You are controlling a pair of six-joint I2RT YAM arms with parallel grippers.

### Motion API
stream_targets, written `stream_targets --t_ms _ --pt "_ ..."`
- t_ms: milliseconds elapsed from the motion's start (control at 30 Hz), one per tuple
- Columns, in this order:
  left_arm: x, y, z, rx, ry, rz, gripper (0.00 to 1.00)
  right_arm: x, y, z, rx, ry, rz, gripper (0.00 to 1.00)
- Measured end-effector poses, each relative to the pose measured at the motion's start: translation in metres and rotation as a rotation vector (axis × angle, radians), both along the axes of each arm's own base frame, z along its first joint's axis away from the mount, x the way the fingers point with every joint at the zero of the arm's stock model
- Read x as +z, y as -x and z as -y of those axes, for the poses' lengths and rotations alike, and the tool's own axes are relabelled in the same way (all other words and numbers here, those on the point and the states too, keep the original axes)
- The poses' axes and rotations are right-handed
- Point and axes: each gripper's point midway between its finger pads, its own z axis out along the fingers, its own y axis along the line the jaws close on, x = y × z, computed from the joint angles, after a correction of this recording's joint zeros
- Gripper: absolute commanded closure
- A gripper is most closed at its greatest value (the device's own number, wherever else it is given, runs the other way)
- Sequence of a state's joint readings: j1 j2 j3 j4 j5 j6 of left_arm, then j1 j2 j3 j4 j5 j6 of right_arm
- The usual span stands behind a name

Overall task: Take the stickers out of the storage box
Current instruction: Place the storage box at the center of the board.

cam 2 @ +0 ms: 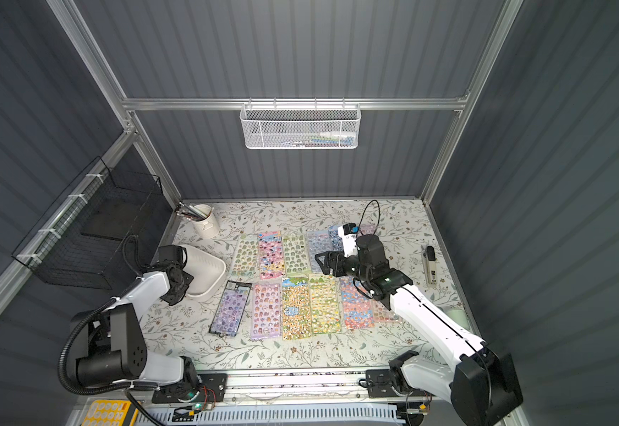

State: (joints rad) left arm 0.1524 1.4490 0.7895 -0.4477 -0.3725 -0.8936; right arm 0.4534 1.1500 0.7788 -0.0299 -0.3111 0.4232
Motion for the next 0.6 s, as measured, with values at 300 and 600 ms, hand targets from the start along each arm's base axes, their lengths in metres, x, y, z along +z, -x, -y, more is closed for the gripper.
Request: stream_targets --t_ms 300,600 --pt "-0.002 0.000 0.001 0.010 0.005 0.018 0.61 0.004 0.000 0.000 0.000 -0.006 0.015 0.13" --pt "0.032 0.006 0.000 -0.014 -0.021 0.085 0.32 0.004 0.000 0.001 0.000 -0.003 0.017 0.12"
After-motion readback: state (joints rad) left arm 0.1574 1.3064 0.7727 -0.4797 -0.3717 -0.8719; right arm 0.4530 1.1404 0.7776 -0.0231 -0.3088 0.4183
